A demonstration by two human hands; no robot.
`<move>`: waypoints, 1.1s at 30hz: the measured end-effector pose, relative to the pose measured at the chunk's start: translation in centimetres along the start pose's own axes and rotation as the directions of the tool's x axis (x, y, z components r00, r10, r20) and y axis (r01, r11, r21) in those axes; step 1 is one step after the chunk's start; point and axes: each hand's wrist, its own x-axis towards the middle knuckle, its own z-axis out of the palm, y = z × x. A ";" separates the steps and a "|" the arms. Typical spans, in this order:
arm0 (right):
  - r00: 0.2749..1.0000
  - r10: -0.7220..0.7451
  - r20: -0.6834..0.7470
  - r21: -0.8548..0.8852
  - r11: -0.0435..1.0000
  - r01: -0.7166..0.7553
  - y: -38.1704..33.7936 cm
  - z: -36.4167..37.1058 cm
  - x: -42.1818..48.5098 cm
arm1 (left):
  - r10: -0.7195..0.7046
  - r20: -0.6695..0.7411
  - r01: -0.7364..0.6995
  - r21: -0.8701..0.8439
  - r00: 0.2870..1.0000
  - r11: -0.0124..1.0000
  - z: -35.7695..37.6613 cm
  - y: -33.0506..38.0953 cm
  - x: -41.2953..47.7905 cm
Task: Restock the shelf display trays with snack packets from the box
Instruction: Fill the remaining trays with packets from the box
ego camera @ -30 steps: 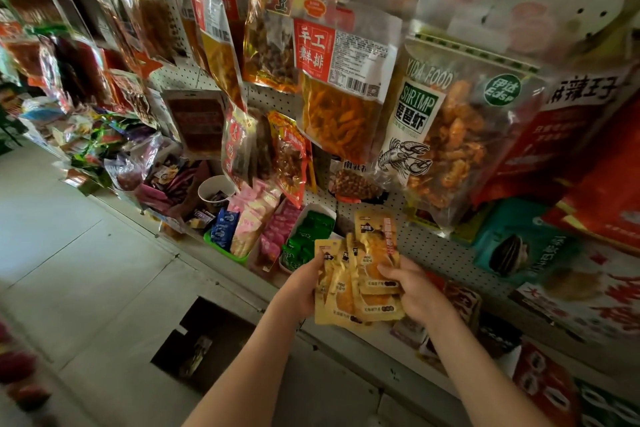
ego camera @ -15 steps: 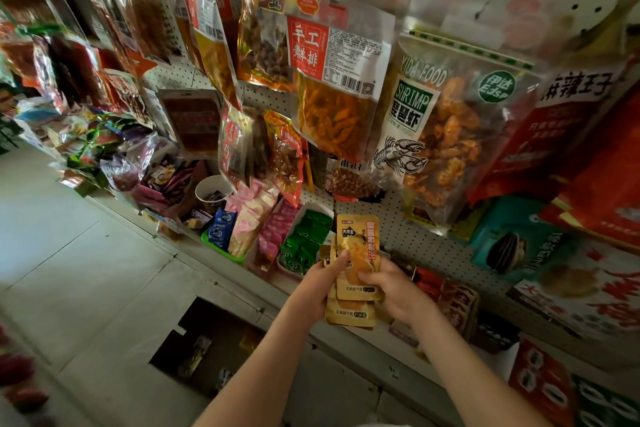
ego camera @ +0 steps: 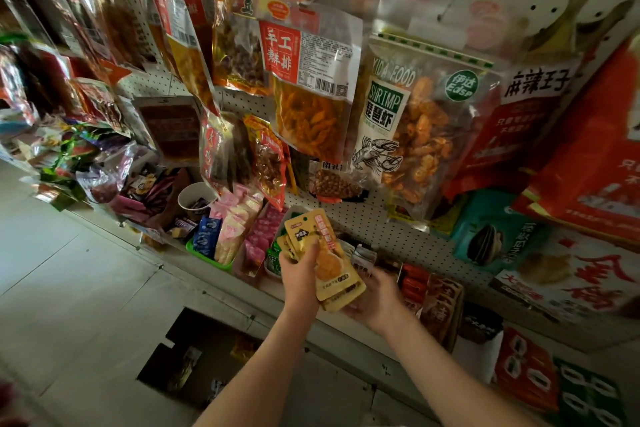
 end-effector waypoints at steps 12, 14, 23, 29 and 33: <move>0.996 -0.022 0.088 0.467 0.884 -0.022 -1.3 2.9 -1.2 | 0.183 0.182 -0.190 0.023 0.966 0.982 2.1 0.9 -2.6; 0.991 -0.076 0.110 0.478 0.878 0.014 -1.5 3.2 -1.7 | 0.229 0.205 -0.237 0.014 0.952 0.971 2.3 0.8 -2.7; 0.973 -0.177 0.148 -0.038 0.982 0.185 -2.0 3.2 -1.5 | 0.187 0.158 -0.205 0.104 0.970 0.973 1.9 0.7 -1.6; 0.818 -0.358 0.449 -0.750 0.346 0.564 -6.6 0.3 -1.9 | 0.048 0.505 -0.402 0.621 0.862 0.673 -0.7 0.0 1.2; 0.853 -0.132 0.506 -0.862 -0.047 0.504 -9.1 0.0 -1.5 | -0.143 0.651 -0.573 0.736 0.745 0.360 0.0 -1.3 1.8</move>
